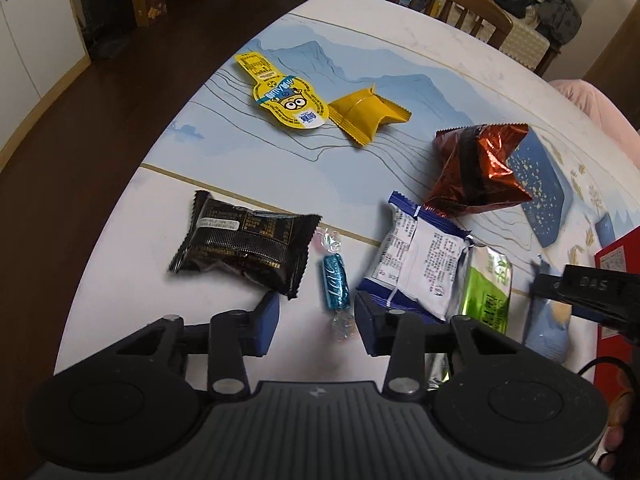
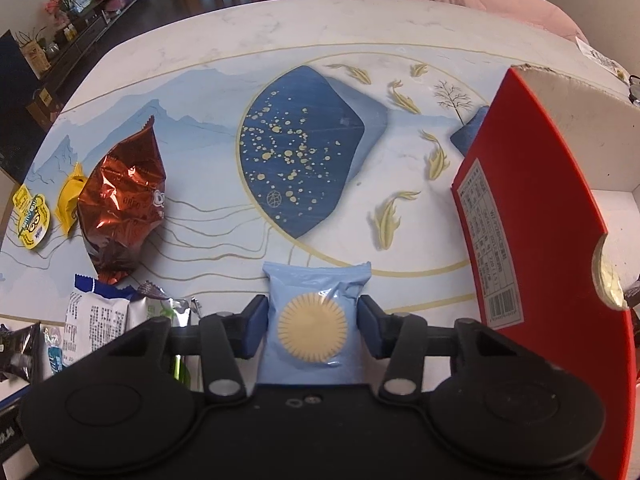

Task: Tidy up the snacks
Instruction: 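Grasp the blue cookie packet with the right gripper while the left grasps the teal wrapped candy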

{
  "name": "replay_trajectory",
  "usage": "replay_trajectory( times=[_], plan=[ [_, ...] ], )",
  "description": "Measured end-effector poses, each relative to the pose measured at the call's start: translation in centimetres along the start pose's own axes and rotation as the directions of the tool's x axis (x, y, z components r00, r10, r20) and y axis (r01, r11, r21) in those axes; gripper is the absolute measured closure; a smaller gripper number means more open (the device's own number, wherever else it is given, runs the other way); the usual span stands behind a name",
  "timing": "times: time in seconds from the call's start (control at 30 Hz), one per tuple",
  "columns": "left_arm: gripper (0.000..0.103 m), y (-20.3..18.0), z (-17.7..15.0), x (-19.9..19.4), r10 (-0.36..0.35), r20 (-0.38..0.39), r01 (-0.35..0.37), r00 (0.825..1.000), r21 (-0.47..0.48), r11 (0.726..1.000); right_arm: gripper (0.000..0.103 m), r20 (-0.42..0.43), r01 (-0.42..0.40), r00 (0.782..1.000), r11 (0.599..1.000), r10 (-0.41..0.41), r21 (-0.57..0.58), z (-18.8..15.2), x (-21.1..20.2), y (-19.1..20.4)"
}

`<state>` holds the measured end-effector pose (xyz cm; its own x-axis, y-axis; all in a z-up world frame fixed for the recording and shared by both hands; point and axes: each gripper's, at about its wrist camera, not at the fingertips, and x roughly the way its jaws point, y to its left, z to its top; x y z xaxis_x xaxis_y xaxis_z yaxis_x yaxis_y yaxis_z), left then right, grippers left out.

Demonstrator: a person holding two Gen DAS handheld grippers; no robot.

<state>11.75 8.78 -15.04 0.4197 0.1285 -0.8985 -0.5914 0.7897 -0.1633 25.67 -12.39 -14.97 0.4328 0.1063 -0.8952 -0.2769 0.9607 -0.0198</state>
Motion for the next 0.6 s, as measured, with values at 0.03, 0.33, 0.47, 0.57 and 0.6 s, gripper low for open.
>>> replay_trajectory(
  times=[0.03, 0.33, 0.47, 0.57, 0.6],
  plan=[
    [0.064, -0.1, 0.0, 0.1, -0.004, 0.005, 0.004, 1.000, 0.013, 1.000, 0.056, 0.000, -0.002, 1.000, 1.000, 0.002, 0.000, 0.0, 0.0, -0.1],
    [0.090, -1.4, 0.1, 0.5, 0.019, 0.037, -0.024, 0.999, 0.146, 0.989, 0.056, 0.006, 0.008, 1.000, 1.000, -0.008, -0.012, -0.4, -0.4, -0.7],
    [0.091, -1.6, -0.4, 0.4, 0.022, 0.056, -0.032, 0.998, 0.190, 0.981, 0.057, 0.023, 0.007, 1.000, 0.999, -0.006, -0.043, -0.8, -0.9, -0.6],
    [0.091, -1.2, -0.5, 0.1, 0.003, 0.043, -0.011, 0.999, 0.177, 0.984, 0.057, 0.038, 0.000, 0.999, 0.997, 0.003, -0.072, -1.1, -1.7, -0.4],
    [0.091, -1.1, -0.5, -0.1, -0.004, 0.038, -0.003, 0.999, 0.172, 0.985, 0.057, 0.042, -0.007, 0.999, 0.997, 0.010, -0.080, -1.2, -2.1, -0.4]
  ],
)
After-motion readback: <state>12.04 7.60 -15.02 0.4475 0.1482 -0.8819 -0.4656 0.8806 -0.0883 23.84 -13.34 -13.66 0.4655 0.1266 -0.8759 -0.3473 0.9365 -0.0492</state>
